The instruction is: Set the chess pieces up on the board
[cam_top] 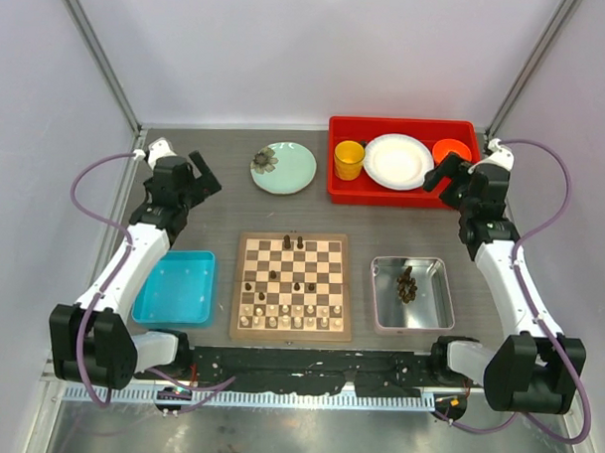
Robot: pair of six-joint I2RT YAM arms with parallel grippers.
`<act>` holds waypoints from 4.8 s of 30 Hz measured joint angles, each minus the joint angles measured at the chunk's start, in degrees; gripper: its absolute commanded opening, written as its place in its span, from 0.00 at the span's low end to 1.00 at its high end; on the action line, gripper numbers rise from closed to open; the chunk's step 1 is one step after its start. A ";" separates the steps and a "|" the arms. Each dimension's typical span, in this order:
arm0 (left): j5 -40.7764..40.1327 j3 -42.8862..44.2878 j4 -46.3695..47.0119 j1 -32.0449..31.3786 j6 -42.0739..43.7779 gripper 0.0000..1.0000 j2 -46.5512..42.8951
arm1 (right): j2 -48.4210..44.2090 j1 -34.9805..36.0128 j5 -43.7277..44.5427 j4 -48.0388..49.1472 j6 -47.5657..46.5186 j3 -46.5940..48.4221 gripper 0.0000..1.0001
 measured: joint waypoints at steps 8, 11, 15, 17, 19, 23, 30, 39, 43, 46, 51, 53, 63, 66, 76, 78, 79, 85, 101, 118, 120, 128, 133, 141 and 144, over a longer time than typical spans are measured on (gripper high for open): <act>4.63 0.39 -9.29 0.00 -6.62 1.00 -5.29 | 2.95 -0.04 -9.79 -6.99 1.57 1.79 1.00; 2.43 0.33 -11.13 0.04 -6.80 1.00 -11.50 | 4.83 -0.04 -10.84 -8.66 2.10 1.79 1.00; -0.26 0.35 -12.52 0.33 -6.47 1.00 -17.94 | 5.55 -0.04 -11.45 -9.75 3.34 1.79 1.00; -0.76 0.44 -13.53 0.37 -5.64 0.99 -19.12 | 5.66 -0.04 -11.39 -10.19 4.02 1.81 0.99; -0.81 0.83 -15.28 0.37 -4.02 0.99 -19.15 | 6.10 -0.04 -10.99 -10.45 4.20 1.84 0.99; 0.37 2.51 -18.88 0.37 0.96 0.99 -17.68 | 6.40 -0.04 -9.73 -10.56 4.50 1.53 0.98; 3.63 2.75 -21.59 -0.09 5.66 0.98 -15.50 | 3.69 2.38 -7.74 -10.43 6.38 0.66 0.95; 7.06 1.62 -22.88 -4.55 8.85 0.98 -14.64 | 4.92 26.67 1.46 -15.02 7.34 4.81 0.92; 6.75 0.55 -23.63 -7.28 10.10 0.98 -16.17 | 4.90 33.53 4.52 -16.33 8.94 4.50 0.92; 6.93 -0.87 -24.17 -8.96 10.34 0.98 -17.35 | 4.39 37.07 6.99 -16.68 9.68 3.30 0.91; 7.48 -2.73 -25.44 -12.04 10.40 0.98 -17.70 | 2.80 40.65 10.21 -18.80 10.78 1.22 0.89; 7.45 -2.89 -25.94 -13.20 10.51 0.98 -17.70 | 1.92 41.42 11.32 -19.82 11.34 0.59 0.87; 7.39 -3.10 -26.01 -14.27 12.24 0.98 -17.75 | -1.62 42.42 13.79 -22.43 14.84 -1.68 0.81; 7.78 -3.13 -26.01 -14.27 12.52 0.98 -17.68 | -1.64 42.51 14.84 -23.78 15.58 -2.43 0.79; 9.62 -3.41 -26.01 -14.32 13.11 0.98 -17.68 | -2.89 42.51 17.92 -26.91 16.46 -2.93 0.77; 10.93 -3.41 -25.99 -14.32 13.00 0.98 -17.68 | -2.89 42.51 18.27 -27.34 16.50 -2.93 0.76; 11.65 -3.41 -25.99 -14.32 13.00 0.98 -17.70 | -2.89 42.51 18.53 -27.69 16.52 -2.93 0.75; 14.43 -3.63 -25.33 -14.38 13.27 0.98 -18.08 | -2.84 42.51 20.48 -30.49 16.63 -2.93 0.73; 17.44 -4.72 -24.63 -15.52 13.22 0.98 -18.25 | -1.20 42.86 19.21 -32.74 19.02 -2.03 0.72; 14.40 -5.46 -27.12 -16.50 13.20 0.98 -19.41 | 13.77 57.57 16.00 -24.72 17.75 5.14 0.56; 14.38 -5.55 -27.10 -16.52 13.20 0.98 -19.32 | 16.20 58.77 15.58 -24.41 17.66 5.75 0.54; 14.38 -5.81 -27.12 -16.52 13.22 0.99 -19.30 | 21.51 60.41 14.78 -24.26 17.92 7.34 0.54; 14.40 -5.81 -27.12 -16.52 13.22 0.99 -19.28 | 21.77 60.41 13.27 -23.19 18.10 7.34 0.53; 14.40 -5.84 -27.10 -16.52 13.25 0.99 -19.28 | 24.15 60.50 11.32 -22.32 18.14 7.39 0.47; 14.40 -5.84 -27.10 -16.52 13.25 0.99 -19.17 | 24.30 60.50 10.64 -22.29 18.16 7.39 0.45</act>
